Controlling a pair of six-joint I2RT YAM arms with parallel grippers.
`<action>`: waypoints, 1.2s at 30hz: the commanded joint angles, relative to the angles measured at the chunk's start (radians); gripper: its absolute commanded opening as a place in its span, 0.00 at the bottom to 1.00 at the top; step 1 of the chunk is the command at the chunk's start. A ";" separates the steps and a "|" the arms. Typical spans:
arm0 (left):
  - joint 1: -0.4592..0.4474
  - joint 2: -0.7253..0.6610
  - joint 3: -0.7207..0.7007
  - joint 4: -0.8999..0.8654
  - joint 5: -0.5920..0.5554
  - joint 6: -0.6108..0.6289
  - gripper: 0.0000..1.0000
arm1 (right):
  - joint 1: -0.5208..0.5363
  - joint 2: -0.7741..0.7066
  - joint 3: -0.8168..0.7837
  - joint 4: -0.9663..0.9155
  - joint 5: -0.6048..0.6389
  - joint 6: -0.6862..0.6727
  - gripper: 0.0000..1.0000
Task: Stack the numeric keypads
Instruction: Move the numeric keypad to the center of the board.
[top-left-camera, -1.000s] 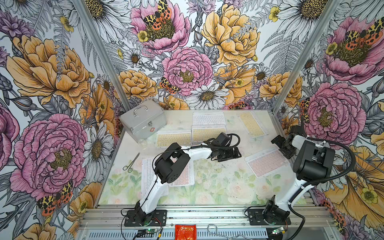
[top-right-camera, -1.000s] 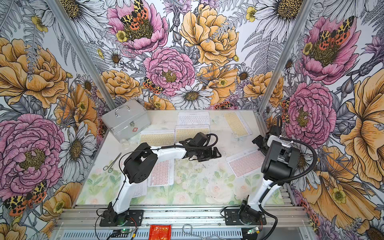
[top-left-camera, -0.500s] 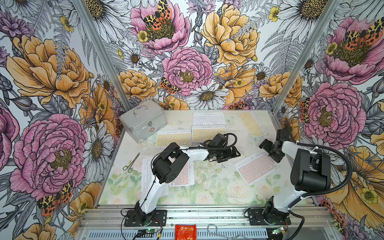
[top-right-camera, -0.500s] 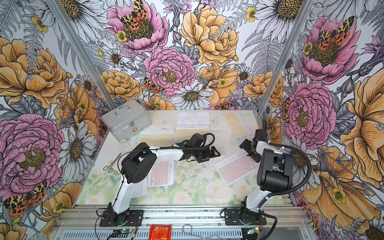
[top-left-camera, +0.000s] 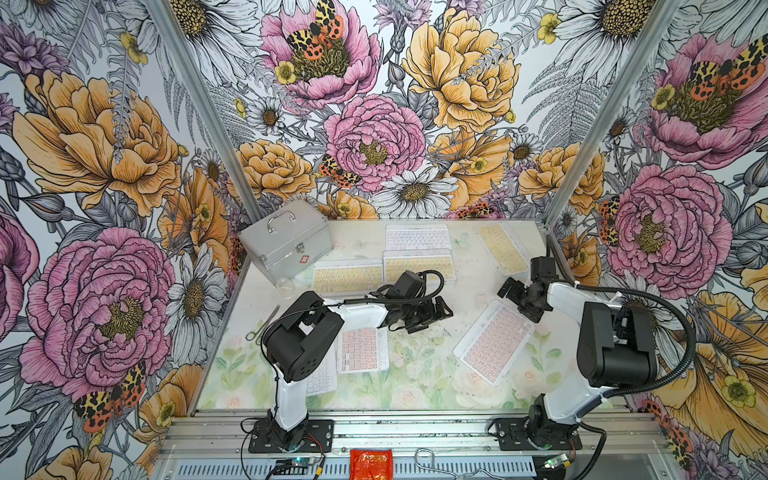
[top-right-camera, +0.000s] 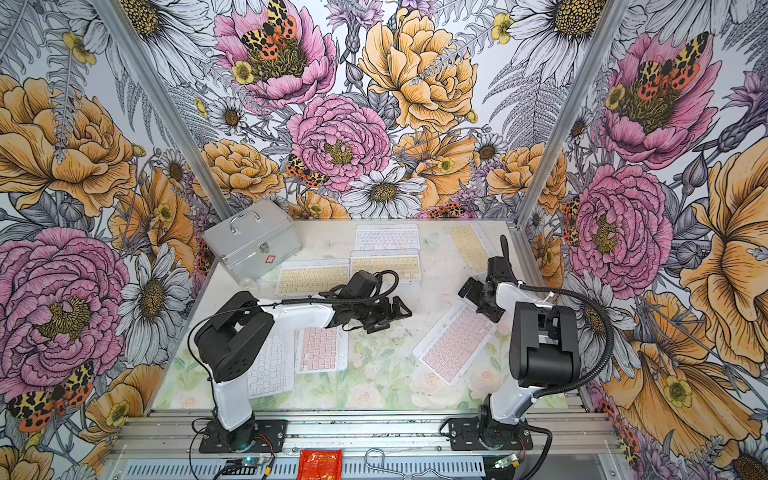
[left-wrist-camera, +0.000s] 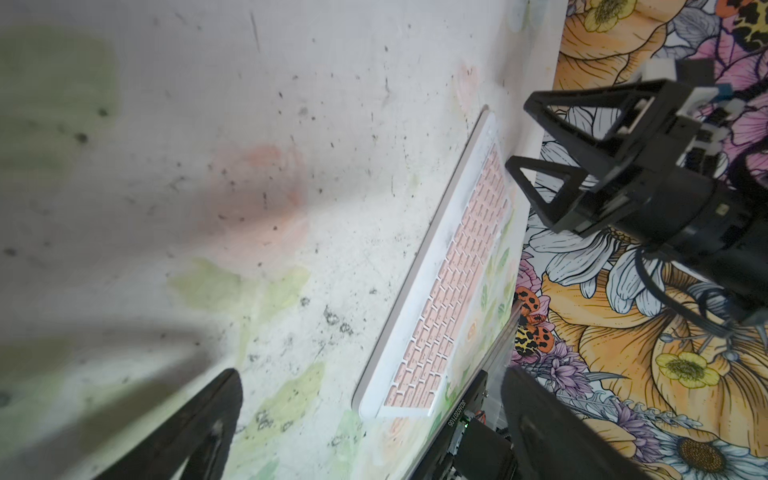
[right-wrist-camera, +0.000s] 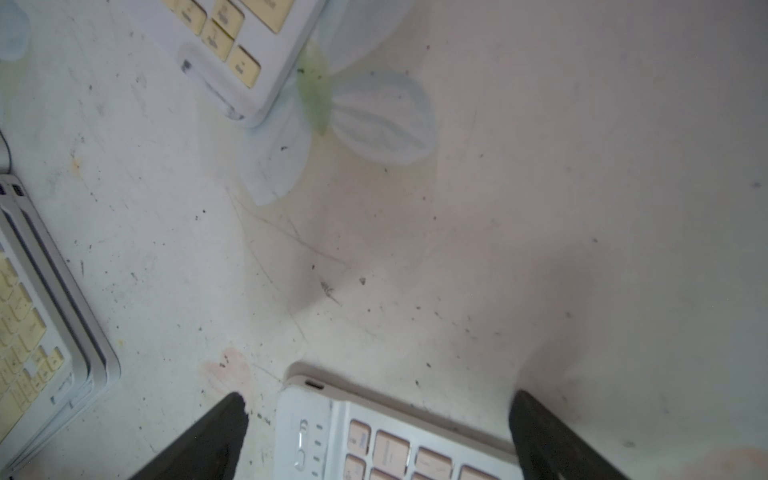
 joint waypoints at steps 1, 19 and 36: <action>-0.047 -0.009 -0.009 -0.026 -0.007 0.012 0.99 | -0.007 0.007 -0.003 -0.009 -0.005 -0.024 1.00; -0.103 0.046 0.102 -0.025 0.020 0.002 0.99 | -0.139 -0.165 -0.162 -0.048 0.054 0.105 1.00; -0.088 -0.009 -0.006 0.059 0.055 -0.037 0.99 | 0.127 -0.416 -0.389 -0.058 -0.006 0.443 1.00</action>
